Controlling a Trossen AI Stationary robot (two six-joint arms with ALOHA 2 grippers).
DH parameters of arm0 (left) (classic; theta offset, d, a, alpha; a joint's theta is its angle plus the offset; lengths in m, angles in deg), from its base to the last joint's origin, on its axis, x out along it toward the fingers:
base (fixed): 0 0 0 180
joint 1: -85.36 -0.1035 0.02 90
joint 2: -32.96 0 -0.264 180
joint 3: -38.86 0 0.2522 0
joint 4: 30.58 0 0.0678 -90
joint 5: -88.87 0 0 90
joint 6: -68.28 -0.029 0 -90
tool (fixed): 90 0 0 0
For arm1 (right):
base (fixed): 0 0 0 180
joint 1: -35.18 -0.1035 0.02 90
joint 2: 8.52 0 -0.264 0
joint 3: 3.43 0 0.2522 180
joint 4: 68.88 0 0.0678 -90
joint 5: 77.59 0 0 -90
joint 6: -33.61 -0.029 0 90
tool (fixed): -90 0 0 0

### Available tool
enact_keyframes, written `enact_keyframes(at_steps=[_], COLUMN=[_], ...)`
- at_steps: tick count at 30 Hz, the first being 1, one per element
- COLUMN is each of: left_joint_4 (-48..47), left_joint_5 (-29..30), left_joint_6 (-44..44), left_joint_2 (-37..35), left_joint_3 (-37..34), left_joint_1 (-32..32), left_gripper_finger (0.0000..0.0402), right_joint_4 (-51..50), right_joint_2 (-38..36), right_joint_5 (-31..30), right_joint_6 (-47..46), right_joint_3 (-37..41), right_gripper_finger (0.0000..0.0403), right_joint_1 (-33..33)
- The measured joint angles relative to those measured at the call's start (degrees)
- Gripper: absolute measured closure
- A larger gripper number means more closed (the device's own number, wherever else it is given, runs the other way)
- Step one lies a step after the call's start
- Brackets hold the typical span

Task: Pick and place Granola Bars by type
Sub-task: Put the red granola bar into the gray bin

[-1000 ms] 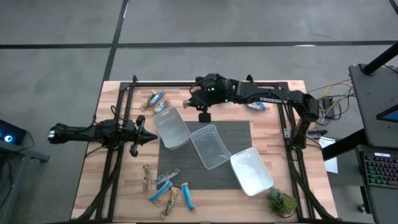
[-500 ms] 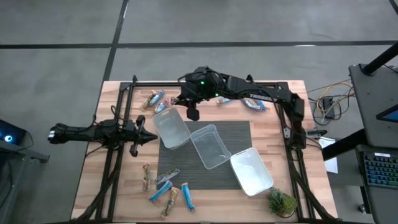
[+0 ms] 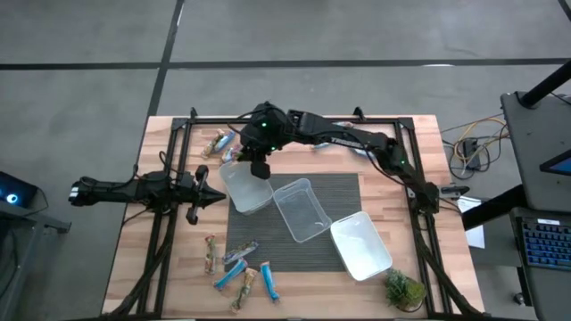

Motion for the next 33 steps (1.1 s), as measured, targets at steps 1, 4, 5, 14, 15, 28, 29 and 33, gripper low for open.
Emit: enact_keyframes(at_steps=[1,4,5,14,15,28,29,33], left_joint_4=[0.0,0.0,0.0,0.0,0.0,0.0,0.0,0.0], left_joint_5=[0.01,0.04,0.02,0.08,0.07,0.11,0.11,0.11], left_joint_6=[-0.01,-0.01,-0.01,-0.01,-0.01,-0.01,0.0,-0.01], left_joint_2=[0.0,0.0,0.0,0.0,0.01,0.0,0.0,0.0], left_joint_3=[0.02,0.0,0.0,0.0,0.0,0.0,0.0,0.0], left_joint_1=[-0.01,-0.01,-0.01,0.0,-0.01,0.0,-0.01,-0.01], left_gripper_finger=[0.0401,0.0401,0.0401,0.0401,0.0401,0.0401,0.0401,0.0401], right_joint_4=[0.3,0.33,-0.15,-1.87,-2.68,-10.15,-10.13,-9.53], right_joint_2=[0.59,1.79,1.89,2.23,2.23,2.23,2.23,2.37], right_joint_5=[0.56,1.56,1.58,1.67,1.65,1.76,1.76,1.64], right_joint_6=[-0.98,-3.59,-3.7,14.93,19.39,72.64,74.38,79.59], right_joint_3=[-0.09,0.13,0.15,0.2,0.2,0.26,0.26,0.26], right_gripper_finger=[0.0342,0.0342,0.0342,0.0342,0.0342,0.0342,0.0342,0.0342], right_joint_1=[-0.02,-0.13,-0.13,-0.41,-0.47,-1.01,-1.01,-0.97])
